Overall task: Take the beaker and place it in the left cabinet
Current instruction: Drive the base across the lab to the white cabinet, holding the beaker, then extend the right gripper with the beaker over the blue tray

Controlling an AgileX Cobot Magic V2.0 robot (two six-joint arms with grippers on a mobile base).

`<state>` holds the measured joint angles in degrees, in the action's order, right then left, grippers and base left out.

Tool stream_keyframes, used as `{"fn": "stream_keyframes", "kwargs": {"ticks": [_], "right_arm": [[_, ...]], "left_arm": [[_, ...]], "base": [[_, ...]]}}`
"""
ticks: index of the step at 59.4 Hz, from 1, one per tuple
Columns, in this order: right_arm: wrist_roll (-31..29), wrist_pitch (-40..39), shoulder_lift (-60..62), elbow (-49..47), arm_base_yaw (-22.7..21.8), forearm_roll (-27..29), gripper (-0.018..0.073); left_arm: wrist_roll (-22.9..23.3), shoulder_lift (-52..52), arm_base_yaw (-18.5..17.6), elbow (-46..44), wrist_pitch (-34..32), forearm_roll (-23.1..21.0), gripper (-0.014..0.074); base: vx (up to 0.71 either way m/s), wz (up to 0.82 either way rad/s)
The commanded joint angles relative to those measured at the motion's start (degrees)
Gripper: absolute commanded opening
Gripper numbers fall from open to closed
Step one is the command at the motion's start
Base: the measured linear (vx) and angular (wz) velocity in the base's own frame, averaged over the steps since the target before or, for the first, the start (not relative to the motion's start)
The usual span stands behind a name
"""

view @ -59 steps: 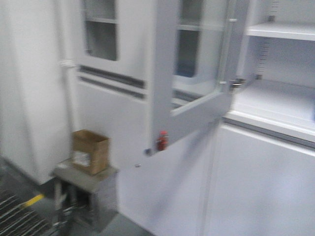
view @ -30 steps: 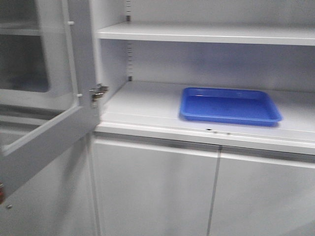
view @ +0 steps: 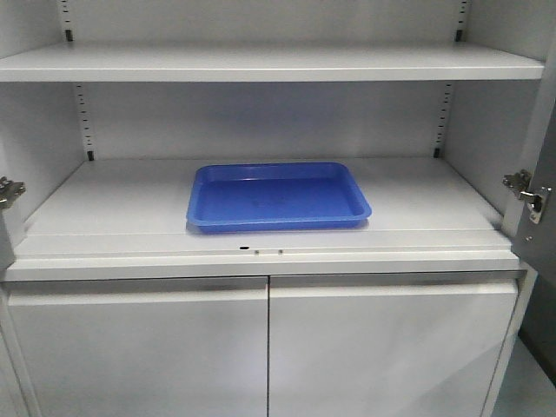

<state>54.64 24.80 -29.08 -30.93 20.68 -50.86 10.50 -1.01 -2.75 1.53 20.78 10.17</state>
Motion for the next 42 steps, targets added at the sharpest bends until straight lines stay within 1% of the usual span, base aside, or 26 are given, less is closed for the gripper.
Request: {"fn": "stream_keyframes", "kwargs": {"ticks": [1,10,18,42], "right_arm": [[-0.4,-3.2,-0.5,-1.7,-0.2,-2.1,-0.0003],[-0.4,-3.2,-0.5,-1.7,-0.2,-2.1,-0.0003],[-0.4,-3.2,-0.5,-1.7,-0.2,-2.1,-0.0003],[-0.4,-3.2,-0.5,-1.7,-0.2,-2.1,-0.0003]], "left_arm": [[0.2,-0.6,-0.3,-0.9,-4.3,0.2,0.0004],[0.2,-0.6,-0.3,-0.9,-4.3,0.2,0.0004],[0.2,-0.6,-0.3,-0.9,-4.3,0.2,0.0004],[0.2,-0.6,-0.3,-0.9,-4.3,0.2,0.0004]], "base": [[0.16,-0.36],[0.17,-0.25],[0.2,-0.09],[0.26,0.14]]}}
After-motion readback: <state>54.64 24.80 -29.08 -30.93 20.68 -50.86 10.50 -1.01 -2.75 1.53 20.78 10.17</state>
